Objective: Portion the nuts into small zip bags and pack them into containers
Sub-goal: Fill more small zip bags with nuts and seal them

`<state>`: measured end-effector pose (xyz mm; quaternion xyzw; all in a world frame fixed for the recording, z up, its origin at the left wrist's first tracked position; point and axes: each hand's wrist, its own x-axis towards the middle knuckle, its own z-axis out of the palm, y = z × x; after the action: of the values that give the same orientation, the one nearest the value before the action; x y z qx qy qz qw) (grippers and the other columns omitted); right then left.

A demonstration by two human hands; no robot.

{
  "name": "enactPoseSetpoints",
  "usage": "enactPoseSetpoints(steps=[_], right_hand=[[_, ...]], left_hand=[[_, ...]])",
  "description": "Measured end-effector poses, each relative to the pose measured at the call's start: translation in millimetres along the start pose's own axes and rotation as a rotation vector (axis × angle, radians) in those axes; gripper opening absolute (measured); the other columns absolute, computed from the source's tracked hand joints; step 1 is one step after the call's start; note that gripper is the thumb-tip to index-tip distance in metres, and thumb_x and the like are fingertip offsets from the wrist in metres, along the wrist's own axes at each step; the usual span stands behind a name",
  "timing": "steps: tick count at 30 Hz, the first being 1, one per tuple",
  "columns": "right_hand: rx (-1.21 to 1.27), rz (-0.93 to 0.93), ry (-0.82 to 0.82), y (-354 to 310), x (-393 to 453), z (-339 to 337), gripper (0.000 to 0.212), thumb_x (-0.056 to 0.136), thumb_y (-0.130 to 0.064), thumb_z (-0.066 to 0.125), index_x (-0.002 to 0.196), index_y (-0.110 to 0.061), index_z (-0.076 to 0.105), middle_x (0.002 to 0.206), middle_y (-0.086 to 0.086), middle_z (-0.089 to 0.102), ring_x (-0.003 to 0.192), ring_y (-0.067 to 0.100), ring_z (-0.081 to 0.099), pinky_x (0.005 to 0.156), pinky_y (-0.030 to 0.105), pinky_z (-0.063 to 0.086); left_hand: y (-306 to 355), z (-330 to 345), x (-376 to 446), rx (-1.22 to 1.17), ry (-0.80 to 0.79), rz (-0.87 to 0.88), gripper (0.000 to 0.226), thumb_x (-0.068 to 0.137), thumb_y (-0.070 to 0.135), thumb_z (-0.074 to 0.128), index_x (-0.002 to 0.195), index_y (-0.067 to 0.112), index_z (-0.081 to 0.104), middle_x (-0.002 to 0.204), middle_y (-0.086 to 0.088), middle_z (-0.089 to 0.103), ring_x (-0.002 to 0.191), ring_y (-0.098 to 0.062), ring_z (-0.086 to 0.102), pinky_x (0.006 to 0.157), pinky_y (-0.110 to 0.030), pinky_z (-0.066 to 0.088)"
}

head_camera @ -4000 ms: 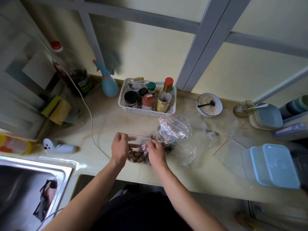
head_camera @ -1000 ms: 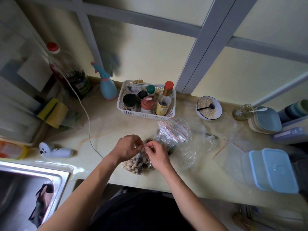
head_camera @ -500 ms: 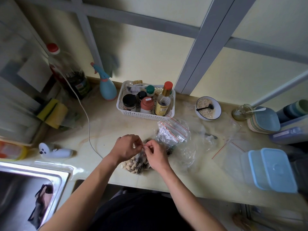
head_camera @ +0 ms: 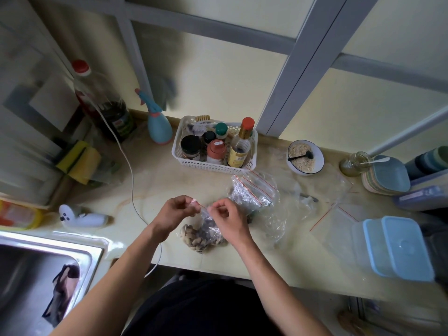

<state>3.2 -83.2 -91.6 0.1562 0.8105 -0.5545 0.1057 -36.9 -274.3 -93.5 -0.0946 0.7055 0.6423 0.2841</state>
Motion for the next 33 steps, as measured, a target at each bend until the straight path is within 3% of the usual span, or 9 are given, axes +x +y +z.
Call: enactPoseSetpoints(steps=[4,6,9,11,16,20,25,30,33], right_hand=[[-0.109,-0.014,-0.068,-5.7,3.8,7.0,0.015,0.088,-0.035,0.076,0.090,-0.021,0.070,0.080,-0.007,0.071,0.073,0.004,0.065,0.067,0.020,0.052],[-0.167,-0.021,-0.060,-2.1,5.4,9.4,0.009,0.090,-0.027,0.074,0.088,-0.019,0.070,0.077,-0.008,0.069,0.069,0.003,0.063,0.068,0.024,0.052],[-0.165,0.000,-0.038,2.9,5.3,9.2,0.008,0.090,-0.019,0.070,0.083,-0.022,0.068,0.072,-0.011,0.066,0.063,-0.003,0.059,0.065,0.019,0.049],[-0.140,0.010,-0.039,4.2,5.6,9.2,0.009,0.090,-0.021,0.070,0.082,-0.024,0.067,0.074,-0.011,0.068,0.065,-0.003,0.060,0.066,0.019,0.050],[-0.089,0.041,-0.068,1.7,6.8,17.6,0.005,0.089,-0.027,0.071,0.087,-0.023,0.068,0.081,-0.006,0.072,0.077,0.010,0.068,0.076,0.032,0.057],[-0.119,0.041,-0.065,0.3,6.5,18.8,0.004,0.090,-0.021,0.067,0.091,-0.017,0.069,0.077,-0.008,0.067,0.068,0.003,0.059,0.068,0.022,0.050],[-0.108,0.053,-0.062,1.7,5.5,19.3,0.008,0.091,-0.021,0.067,0.085,-0.018,0.065,0.070,-0.009,0.062,0.063,0.001,0.053,0.064,0.022,0.046],[-0.185,0.001,-0.050,3.1,6.4,21.7,0.011,0.094,-0.019,0.065,0.083,-0.016,0.063,0.066,-0.010,0.058,0.057,0.000,0.049,0.057,0.013,0.038],[-0.255,-0.031,-0.034,1.4,5.3,21.7,0.011,0.096,-0.019,0.063,0.085,-0.019,0.060,0.075,-0.008,0.063,0.063,0.005,0.053,0.055,0.010,0.036]], left_hand=[[-0.1,2.3,-0.9,-0.012,-0.101,0.013,0.021,0.086,0.010,0.077,0.102,-0.001,0.069,0.090,-0.010,0.070,0.081,-0.014,0.065,0.082,-0.024,0.053],[-4.0,-0.7,-1.8,-0.029,-0.095,0.007,0.017,0.091,0.011,0.071,0.105,0.001,0.067,0.092,-0.012,0.071,0.084,-0.017,0.065,0.086,-0.029,0.052],[-11.2,-6.9,-2.7,-0.017,-0.072,0.014,0.012,0.098,0.010,0.061,0.099,0.001,0.068,0.091,-0.008,0.069,0.087,-0.018,0.062,0.088,-0.035,0.047],[-12.0,-7.4,-3.0,-0.015,-0.060,0.008,0.012,0.098,0.008,0.060,0.097,0.000,0.069,0.089,-0.007,0.068,0.086,-0.018,0.059,0.087,-0.033,0.046],[-6.7,4.0,-2.4,0.039,-0.074,-0.005,0.012,0.095,0.002,0.057,0.094,0.001,0.068,0.085,-0.005,0.066,0.080,-0.013,0.059,0.079,-0.021,0.047],[-5.4,10.4,0.4,0.034,-0.092,0.009,0.008,0.093,0.007,0.063,0.094,0.002,0.069,0.088,-0.006,0.069,0.084,-0.013,0.062,0.084,-0.025,0.048],[-5.8,11.6,2.3,0.049,-0.084,0.027,0.017,0.088,0.026,0.068,0.092,0.010,0.071,0.096,-0.019,0.071,0.085,-0.017,0.062,0.082,-0.036,0.048],[-10.3,13.9,2.8,0.078,-0.089,0.033,0.020,0.087,0.030,0.065,0.093,0.011,0.071,0.098,-0.022,0.070,0.083,-0.020,0.060,0.081,-0.038,0.046],[-11.1,15.6,2.8,0.091,-0.053,0.046,0.022,0.087,0.034,0.065,0.091,0.013,0.070,0.090,-0.018,0.071,0.078,-0.017,0.056,0.075,-0.035,0.043]])
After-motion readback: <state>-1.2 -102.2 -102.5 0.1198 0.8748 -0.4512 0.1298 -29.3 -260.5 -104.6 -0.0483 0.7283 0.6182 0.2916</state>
